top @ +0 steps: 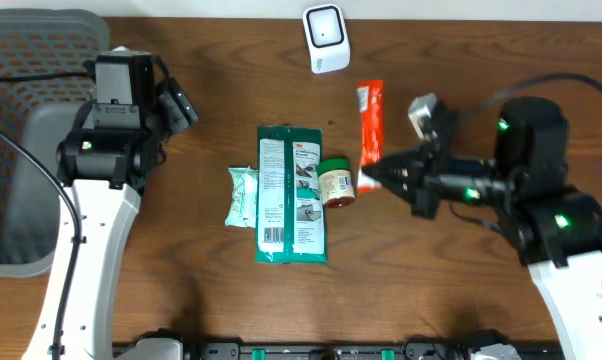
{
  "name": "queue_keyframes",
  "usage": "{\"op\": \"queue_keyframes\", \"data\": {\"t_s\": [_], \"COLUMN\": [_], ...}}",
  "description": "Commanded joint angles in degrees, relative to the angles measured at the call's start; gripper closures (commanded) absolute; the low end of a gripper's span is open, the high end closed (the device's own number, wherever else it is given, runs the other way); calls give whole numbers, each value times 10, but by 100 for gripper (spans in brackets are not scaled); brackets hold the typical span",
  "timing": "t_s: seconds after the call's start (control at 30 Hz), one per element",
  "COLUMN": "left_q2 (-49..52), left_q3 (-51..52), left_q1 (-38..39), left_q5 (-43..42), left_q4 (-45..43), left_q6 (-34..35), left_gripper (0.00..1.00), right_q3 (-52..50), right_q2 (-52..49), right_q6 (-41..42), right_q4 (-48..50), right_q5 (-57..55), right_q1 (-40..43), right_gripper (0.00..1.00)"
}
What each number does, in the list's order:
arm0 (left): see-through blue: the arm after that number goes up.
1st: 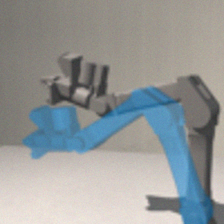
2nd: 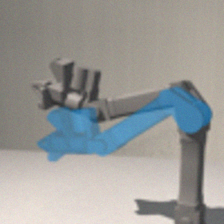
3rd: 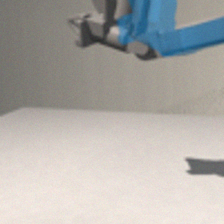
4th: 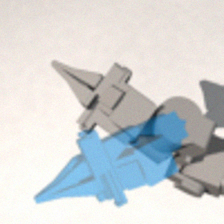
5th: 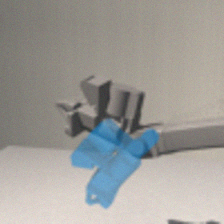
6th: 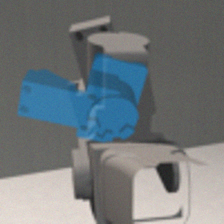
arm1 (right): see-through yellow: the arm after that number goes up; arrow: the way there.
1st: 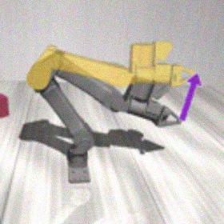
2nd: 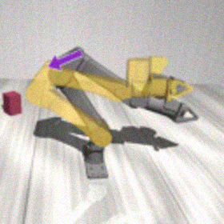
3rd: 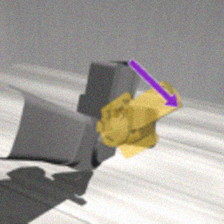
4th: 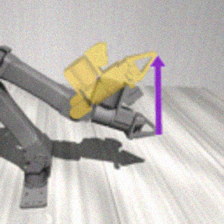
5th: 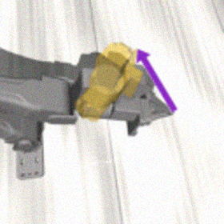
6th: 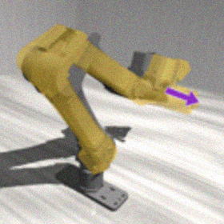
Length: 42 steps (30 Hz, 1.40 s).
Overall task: Scan the item barcode
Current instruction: 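Carry the Nescafe stick up to the white scanner with the right gripper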
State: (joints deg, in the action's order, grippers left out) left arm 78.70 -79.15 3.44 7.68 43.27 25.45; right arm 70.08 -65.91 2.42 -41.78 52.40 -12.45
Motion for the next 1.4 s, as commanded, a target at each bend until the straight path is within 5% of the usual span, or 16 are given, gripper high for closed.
{"op": "queue_keyframes", "data": {"t_s": [0.0, 0.43, 0.6, 0.7, 0.83, 1.13, 1.37], "left_q2": [1, 1, 1, 1, 1, 1, 1], "left_q3": [-7, -7, -7, -7, -7, -7, -7], "left_q1": [-2, -2, -2, -2, -2, -2, -2], "left_q5": [12, 12, 12, 12, 12, 12, 12], "left_q4": [0, 0, 0, 0, 0, 0, 0], "left_q6": [-3, -3, -3, -3, -3, -3, -3], "left_gripper": [16, 15, 15, 15, 15, 15, 15], "right_q3": [25, 532, 573, 573, 573, 573, 573], "right_q2": [-41, -363, -485, -567, -646, -731, -744], "right_q6": [24, -43, -203, -381, -494, -494, -503], "right_q4": [-8, -228, -100, 37, 109, 122, 93], "right_q5": [-153, -627, -865, -972, -974, -898, -704], "right_q1": [3, -125, -179, -189, -178, -122, -79], "right_gripper": [99, 99, 99, 99, 99, 99, 99]}}
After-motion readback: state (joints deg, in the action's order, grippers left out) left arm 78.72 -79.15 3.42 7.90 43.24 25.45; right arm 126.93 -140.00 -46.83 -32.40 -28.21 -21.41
